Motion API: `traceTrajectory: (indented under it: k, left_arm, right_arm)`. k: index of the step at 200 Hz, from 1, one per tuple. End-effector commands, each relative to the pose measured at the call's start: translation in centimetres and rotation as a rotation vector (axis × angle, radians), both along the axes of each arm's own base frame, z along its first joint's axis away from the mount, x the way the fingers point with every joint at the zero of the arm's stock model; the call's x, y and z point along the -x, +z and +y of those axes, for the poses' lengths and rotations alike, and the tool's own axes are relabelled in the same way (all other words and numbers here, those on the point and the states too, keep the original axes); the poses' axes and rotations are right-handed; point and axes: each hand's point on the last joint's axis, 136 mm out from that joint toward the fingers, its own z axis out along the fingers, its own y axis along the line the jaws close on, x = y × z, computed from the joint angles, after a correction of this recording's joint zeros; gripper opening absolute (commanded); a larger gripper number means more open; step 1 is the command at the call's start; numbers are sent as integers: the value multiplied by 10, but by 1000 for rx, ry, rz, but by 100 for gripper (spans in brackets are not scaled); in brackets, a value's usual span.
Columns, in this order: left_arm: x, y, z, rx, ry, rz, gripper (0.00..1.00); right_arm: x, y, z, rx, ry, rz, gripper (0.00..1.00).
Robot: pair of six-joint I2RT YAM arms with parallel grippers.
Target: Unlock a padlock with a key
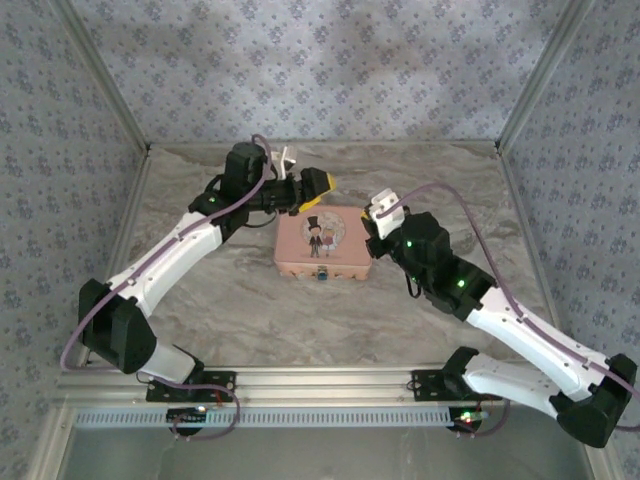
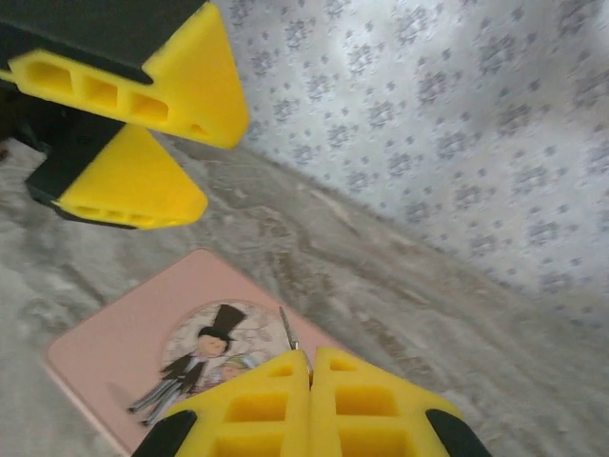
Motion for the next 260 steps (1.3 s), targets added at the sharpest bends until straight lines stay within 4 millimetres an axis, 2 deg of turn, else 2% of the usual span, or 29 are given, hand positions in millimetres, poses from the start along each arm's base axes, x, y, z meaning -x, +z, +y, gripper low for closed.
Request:
traceTrajectory:
  k: [1,65,113,165,260]
  left_arm:
    - [1,24,-14,88,-8,50,75]
    - [12,28,-46,138,-83,155,62]
    - [18,35,-60,174,-129,174,53]
    - [21,39,-65,179,-149,179,44]
    - [22,36,-70,184,-175,189,21]
  right_arm:
    - [-8,23,-14,80,-130,-167,0]
    - [5,23,11,190,-73,-314,0]
    - [4,25,13,240,-112,-367,0]
    - [-2,16,13,324,-152,-380,0]
    - [-4,16,15,358,-173,-405,0]
